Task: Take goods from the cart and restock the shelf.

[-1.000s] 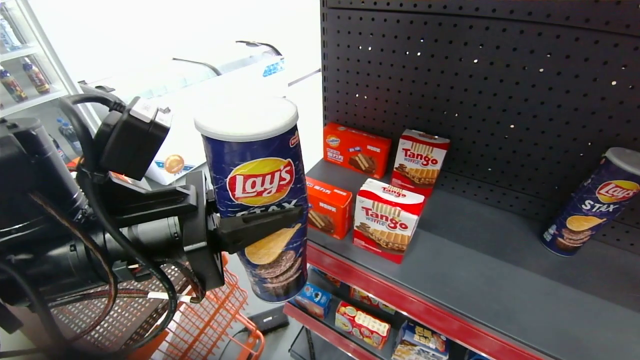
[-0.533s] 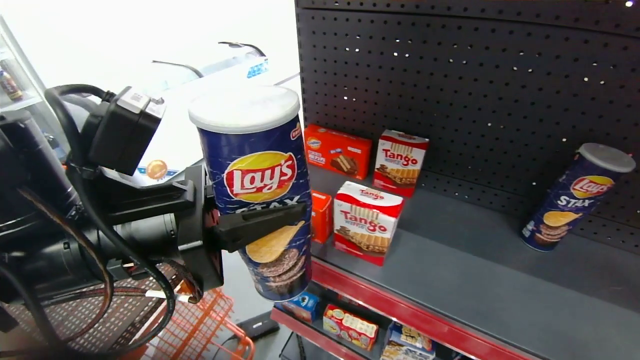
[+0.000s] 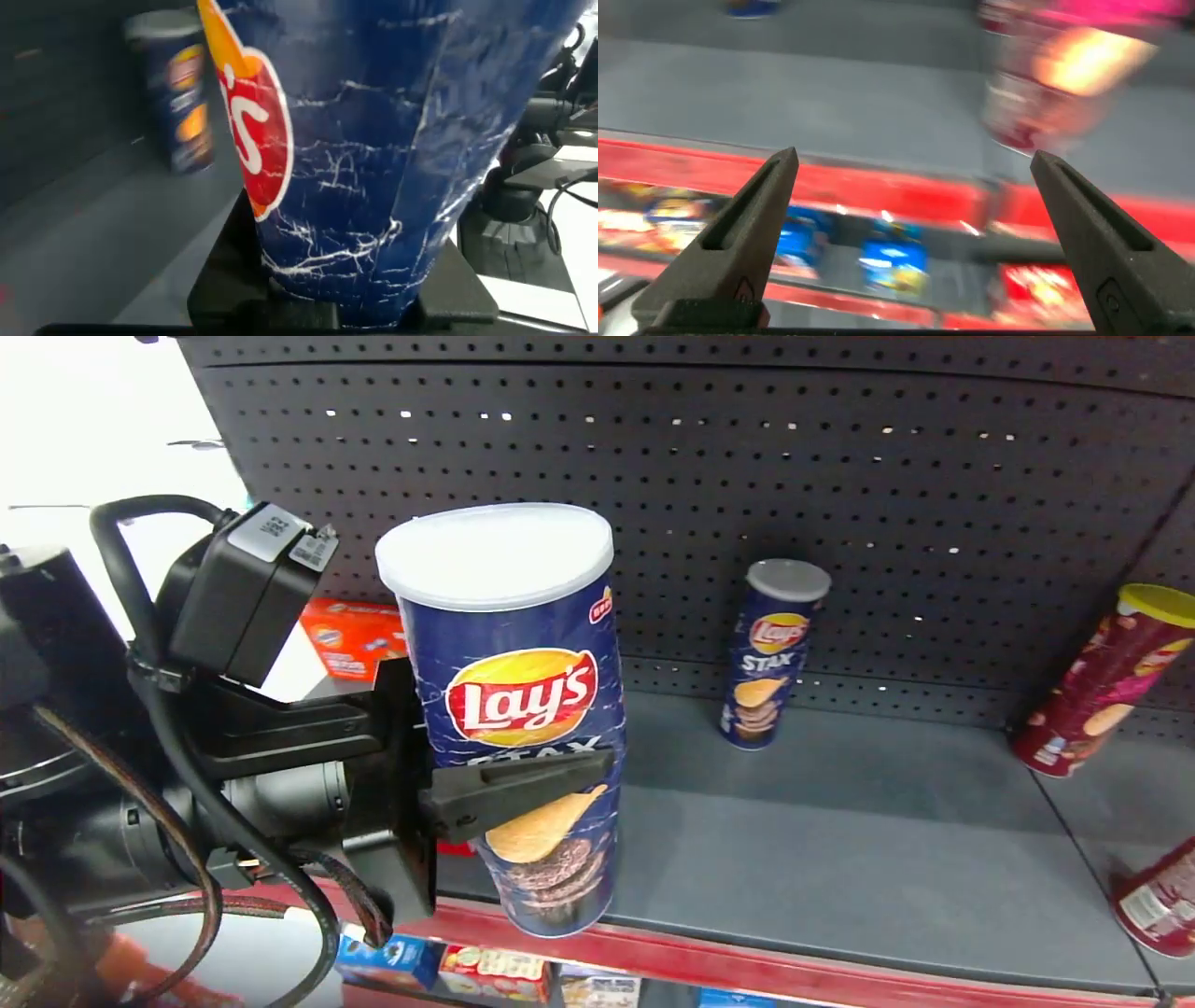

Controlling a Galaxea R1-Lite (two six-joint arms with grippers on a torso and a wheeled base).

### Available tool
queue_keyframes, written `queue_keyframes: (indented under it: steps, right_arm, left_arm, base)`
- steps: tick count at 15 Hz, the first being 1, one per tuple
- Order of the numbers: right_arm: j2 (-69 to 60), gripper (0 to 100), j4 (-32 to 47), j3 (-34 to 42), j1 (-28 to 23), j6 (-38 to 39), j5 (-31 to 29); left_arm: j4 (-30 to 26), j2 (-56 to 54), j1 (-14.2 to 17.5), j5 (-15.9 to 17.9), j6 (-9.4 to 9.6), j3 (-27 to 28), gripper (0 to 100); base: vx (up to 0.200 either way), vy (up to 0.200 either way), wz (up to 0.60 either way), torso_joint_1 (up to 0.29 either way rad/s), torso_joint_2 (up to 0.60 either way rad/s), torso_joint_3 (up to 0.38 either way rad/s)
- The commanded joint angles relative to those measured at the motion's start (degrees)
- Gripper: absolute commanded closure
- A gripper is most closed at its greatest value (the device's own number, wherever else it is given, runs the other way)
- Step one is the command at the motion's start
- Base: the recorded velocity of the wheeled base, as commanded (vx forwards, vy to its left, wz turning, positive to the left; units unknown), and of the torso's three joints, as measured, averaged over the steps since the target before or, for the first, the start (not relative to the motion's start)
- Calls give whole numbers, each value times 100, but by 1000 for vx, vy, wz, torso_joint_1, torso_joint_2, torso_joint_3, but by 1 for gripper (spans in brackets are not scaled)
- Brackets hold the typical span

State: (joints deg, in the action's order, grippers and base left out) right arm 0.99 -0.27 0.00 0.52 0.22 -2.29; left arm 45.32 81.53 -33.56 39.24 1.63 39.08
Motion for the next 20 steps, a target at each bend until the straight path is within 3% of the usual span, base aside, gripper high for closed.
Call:
queue_keyframes:
  steps: [1, 6, 16, 17, 18, 19, 20]
  right_arm:
    - [7, 0, 0, 0, 9, 4, 1]
    - [7, 0, 0, 0, 0, -4, 1]
    - [42, 0, 9, -9, 27, -48, 150]
    - [77, 0, 0, -9, 44, -101, 194]
    - [95, 0, 9, -193, 53, -277, 273]
    - [1246, 0, 159, -1784, 185, -198, 537]
    - [2055, 0, 370, -2487, 299, -83, 651]
  left_arm:
    - [3, 12, 25, -4, 4, -41, 100]
    - [3, -6, 43, -4, 4, -103, 100]
    - [-6, -199, 87, -22, -5, -111, 100]
    - [-6, -199, 210, -4, 12, -111, 100]
    - [-6, -208, 245, -13, 21, -111, 100]
    - [-15, -260, 271, -22, -5, -85, 100]
    - [-15, -304, 271, -48, 4, -111, 100]
  base:
    - [0, 0, 0, 0, 0, 0]
    - [0, 0, -240, 0, 1, 1]
    - [0, 0, 0, 0, 0, 0]
    - [0, 0, 0, 0, 0, 0]
    - [0, 0, 0, 0, 0, 0]
    - [0, 0, 0, 0, 0, 0]
    - [0, 0, 0, 0, 0, 0]
